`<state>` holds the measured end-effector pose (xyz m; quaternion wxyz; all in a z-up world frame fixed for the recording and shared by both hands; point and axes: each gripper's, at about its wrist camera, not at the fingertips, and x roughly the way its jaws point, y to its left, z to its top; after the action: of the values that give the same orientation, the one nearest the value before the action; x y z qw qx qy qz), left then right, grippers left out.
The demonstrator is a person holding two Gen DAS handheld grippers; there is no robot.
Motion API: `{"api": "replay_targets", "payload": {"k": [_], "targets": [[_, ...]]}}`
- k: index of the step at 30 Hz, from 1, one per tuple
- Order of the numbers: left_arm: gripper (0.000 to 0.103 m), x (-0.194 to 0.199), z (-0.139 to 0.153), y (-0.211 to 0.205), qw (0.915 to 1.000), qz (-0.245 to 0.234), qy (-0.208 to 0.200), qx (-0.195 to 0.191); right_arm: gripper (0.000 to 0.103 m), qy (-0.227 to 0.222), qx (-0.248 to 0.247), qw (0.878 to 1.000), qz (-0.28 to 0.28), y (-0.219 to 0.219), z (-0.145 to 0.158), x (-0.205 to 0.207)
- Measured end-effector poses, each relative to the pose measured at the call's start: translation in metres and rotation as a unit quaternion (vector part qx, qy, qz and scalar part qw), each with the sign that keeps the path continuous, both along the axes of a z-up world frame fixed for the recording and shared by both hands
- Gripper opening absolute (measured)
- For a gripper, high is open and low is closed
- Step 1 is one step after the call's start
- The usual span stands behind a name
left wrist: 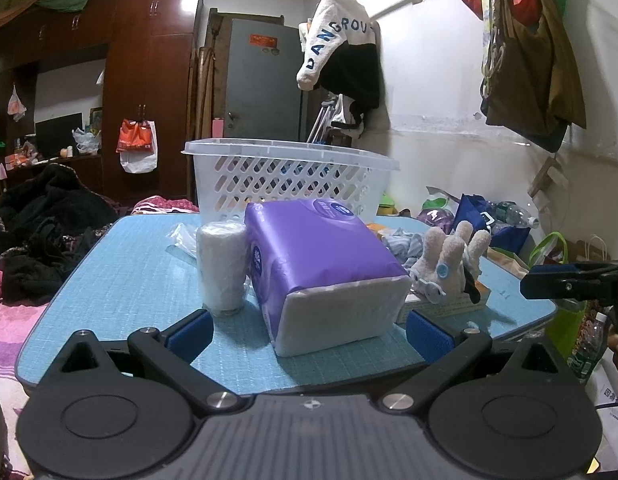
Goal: Organize objects
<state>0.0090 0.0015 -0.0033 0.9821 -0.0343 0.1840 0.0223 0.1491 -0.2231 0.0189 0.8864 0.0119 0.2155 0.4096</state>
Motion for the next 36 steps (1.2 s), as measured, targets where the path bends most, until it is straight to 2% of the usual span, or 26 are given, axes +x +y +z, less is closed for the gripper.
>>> {"api": "replay_targets", "payload": {"k": [5, 11, 12, 14, 16, 19, 25, 30, 34, 36], "targets": [[0.103, -0.002, 0.001, -0.001, 0.9999, -0.002, -0.015, 0.006, 0.103, -0.006, 0.022, 0.999, 0.026, -0.003, 0.001, 0.004], [0.103, -0.003, 0.007, -0.003, 0.9955, 0.006, -0.077, 0.055, 0.103, -0.062, 0.016, 0.998, 0.026, 0.001, 0.001, -0.002], [0.103, -0.001, 0.008, -0.003, 0.9953, 0.008, -0.076, 0.060, 0.103, -0.068, 0.019, 0.997, 0.035, 0.001, 0.001, -0.004], [0.103, 0.007, 0.008, 0.000, 0.9965, 0.010, -0.047, 0.068, 0.103, -0.077, 0.046, 0.995, 0.053, -0.003, -0.001, -0.009], [0.103, 0.009, 0.007, 0.006, 0.9969, -0.013, -0.049, 0.060, 0.103, -0.067, 0.078, 0.992, 0.073, -0.003, 0.000, -0.009], [0.103, 0.008, 0.006, 0.021, 0.9975, -0.042, -0.053, 0.022, 0.103, -0.061, 0.094, 0.988, 0.108, 0.010, 0.003, -0.011], [0.103, 0.004, -0.003, 0.041, 0.9936, -0.077, -0.080, 0.018, 0.103, -0.103, 0.053, 0.981, 0.159, 0.055, -0.009, -0.026], [0.102, 0.012, -0.014, 0.043, 0.9905, -0.110, -0.078, 0.026, 0.089, -0.117, 0.031, 0.978, 0.168, 0.074, -0.015, -0.026], [0.097, 0.019, -0.023, 0.041, 0.9880, -0.132, -0.071, 0.036, 0.069, -0.127, 0.016, 0.978, 0.164, 0.075, -0.020, -0.022], [0.093, 0.022, -0.026, 0.041, 0.9870, -0.139, -0.072, 0.038, 0.064, -0.129, 0.012, 0.978, 0.164, 0.074, -0.022, -0.021]]}}
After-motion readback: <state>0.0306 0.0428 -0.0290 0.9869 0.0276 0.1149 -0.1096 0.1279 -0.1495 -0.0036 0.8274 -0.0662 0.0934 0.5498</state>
